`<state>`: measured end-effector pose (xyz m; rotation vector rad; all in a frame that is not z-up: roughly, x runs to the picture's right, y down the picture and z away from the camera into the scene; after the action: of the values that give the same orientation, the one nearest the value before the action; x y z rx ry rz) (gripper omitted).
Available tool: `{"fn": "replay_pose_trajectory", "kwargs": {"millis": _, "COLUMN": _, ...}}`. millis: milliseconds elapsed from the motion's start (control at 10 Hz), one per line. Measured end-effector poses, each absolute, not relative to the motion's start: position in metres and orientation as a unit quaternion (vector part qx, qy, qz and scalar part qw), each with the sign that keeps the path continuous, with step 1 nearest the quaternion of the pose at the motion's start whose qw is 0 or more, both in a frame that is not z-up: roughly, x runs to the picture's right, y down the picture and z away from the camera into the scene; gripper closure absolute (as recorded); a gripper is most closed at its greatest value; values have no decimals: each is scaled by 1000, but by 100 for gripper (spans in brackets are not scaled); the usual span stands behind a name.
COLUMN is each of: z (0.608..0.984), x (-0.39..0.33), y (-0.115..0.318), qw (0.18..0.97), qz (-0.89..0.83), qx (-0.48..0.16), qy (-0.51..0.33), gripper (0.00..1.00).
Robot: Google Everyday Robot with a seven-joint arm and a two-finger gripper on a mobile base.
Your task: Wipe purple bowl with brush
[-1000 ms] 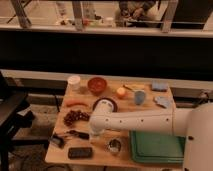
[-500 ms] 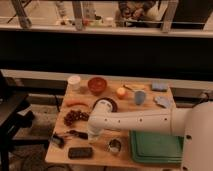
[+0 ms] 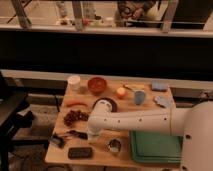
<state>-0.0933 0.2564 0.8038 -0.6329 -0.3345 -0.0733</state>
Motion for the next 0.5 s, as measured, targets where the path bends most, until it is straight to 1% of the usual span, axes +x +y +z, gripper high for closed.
{"fn": "replay_pose_trajectory", "kwargs": {"millis": 500, "z": 802, "x": -107, "y": 246, "qw": 938, "qz": -48, "qx": -299, "qy": -170, "gripper": 51}}
